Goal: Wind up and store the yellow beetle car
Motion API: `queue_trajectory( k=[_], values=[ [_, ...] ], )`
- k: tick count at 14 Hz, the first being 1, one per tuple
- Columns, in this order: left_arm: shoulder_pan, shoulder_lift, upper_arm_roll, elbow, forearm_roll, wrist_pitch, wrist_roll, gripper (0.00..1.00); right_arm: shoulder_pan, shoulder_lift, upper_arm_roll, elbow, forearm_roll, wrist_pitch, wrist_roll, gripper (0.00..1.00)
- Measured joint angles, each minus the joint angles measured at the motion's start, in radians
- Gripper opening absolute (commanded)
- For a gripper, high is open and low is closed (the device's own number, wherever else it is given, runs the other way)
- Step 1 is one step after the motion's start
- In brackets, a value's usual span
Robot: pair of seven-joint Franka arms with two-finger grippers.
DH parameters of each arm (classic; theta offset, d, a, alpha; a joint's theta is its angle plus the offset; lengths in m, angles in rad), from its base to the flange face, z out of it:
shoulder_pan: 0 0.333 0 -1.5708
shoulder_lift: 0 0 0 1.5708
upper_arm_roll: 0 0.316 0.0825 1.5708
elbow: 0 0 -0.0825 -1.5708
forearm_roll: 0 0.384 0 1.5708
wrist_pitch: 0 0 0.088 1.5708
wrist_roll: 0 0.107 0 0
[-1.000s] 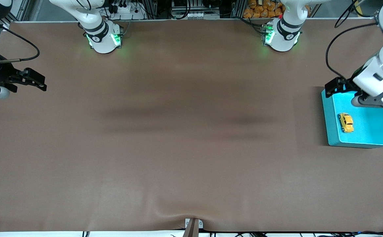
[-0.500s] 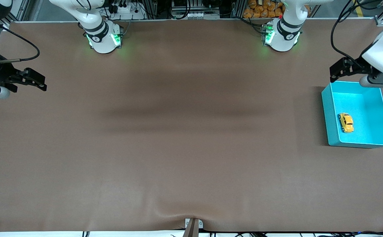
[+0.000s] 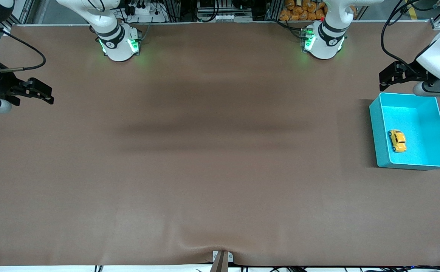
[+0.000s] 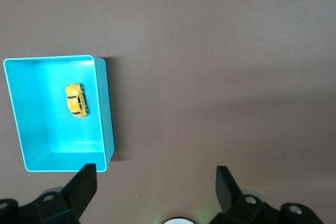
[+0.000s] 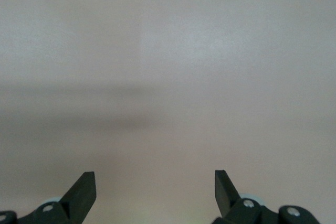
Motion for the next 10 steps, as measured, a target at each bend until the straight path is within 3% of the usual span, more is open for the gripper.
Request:
queue_trajectory(
  k=[10],
  values=[
    [0.003, 0.000, 0.003, 0.004, -0.041, 0.000, 0.000, 1.00, 0.000, -0.001, 0.000, 0.001, -0.001, 0.002, 0.000, 1.00]
  ],
)
